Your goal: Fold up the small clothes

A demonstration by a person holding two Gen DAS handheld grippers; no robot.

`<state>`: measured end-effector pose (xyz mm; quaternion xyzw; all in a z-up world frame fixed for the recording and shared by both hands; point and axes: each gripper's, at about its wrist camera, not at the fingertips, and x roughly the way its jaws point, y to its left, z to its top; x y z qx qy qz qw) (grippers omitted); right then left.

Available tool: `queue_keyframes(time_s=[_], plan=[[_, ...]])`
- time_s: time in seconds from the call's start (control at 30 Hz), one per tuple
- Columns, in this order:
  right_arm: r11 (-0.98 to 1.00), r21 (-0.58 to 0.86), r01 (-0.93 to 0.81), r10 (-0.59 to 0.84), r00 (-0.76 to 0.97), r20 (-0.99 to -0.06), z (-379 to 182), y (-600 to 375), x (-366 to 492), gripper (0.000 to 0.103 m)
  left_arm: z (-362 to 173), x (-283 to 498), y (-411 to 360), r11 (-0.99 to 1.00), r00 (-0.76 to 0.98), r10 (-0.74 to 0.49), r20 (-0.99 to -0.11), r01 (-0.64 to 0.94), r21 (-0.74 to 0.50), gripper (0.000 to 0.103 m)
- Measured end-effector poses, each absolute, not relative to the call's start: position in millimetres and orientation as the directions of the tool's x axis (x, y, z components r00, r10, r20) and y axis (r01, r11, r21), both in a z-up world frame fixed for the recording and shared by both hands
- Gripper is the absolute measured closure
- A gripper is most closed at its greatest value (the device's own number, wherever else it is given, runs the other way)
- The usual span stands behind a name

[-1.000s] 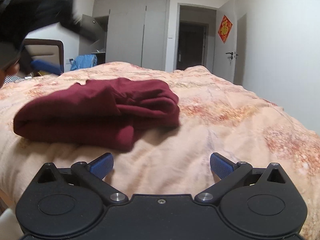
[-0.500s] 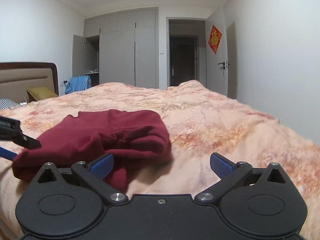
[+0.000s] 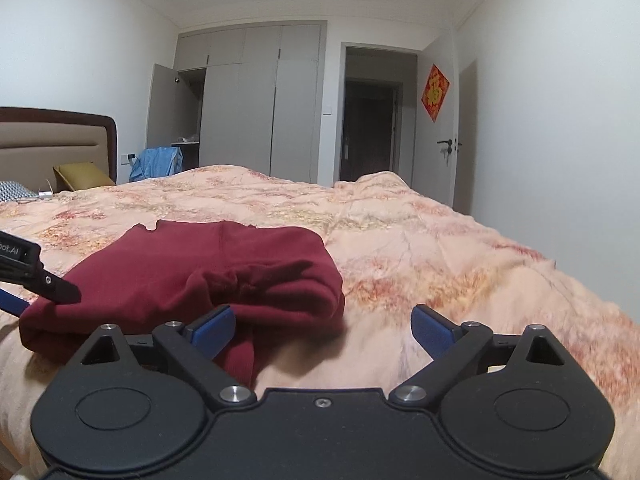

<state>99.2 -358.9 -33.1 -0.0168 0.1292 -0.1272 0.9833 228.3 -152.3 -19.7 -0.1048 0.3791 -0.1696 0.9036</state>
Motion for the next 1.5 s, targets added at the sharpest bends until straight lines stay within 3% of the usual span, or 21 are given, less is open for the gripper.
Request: queue_keyframes(time_s=[0.27,0.6,0.87,1.0,1.27,1.33,1.47,1.5], plan=[[0.967,-0.168,0.190,-0.235,0.921,-0.310,-31,-357,126,0.008,-20,228,-152,0.920,0.652,-0.387,-0.651,0.228,-0.319,0.000],[0.950,-0.255,0.182,-0.255,0.921,-0.295,-26,-367,146,0.004,-21,228,-152,0.920,0.652,-0.387,-0.653,0.228,-0.317,0.000],[0.954,-0.261,0.148,-0.229,0.921,-0.315,-27,-372,159,0.030,-21,229,-152,0.920,0.651,-0.387,-0.653,0.228,-0.318,0.000],[0.955,-0.271,0.123,-0.212,0.921,-0.326,-28,-371,166,0.054,-21,229,-152,0.921,0.651,-0.387,-0.654,0.228,-0.317,0.000],[0.945,-0.323,0.053,-0.168,0.925,-0.340,-22,-369,195,0.056,-23,228,-152,0.921,0.648,-0.387,-0.656,0.228,-0.317,0.000],[0.943,-0.331,0.032,-0.158,0.919,-0.361,-22,-370,203,0.070,-23,228,-153,0.921,0.647,-0.385,-0.658,0.227,-0.316,0.000],[0.942,-0.337,-0.004,-0.136,0.911,-0.390,-26,-369,206,0.084,-23,230,-153,0.922,0.643,-0.384,-0.663,0.225,-0.316,0.000],[0.939,-0.343,-0.003,-0.141,0.909,-0.392,-28,-369,204,0.098,-23,230,-153,0.922,0.642,-0.383,-0.664,0.225,-0.315,0.000]])
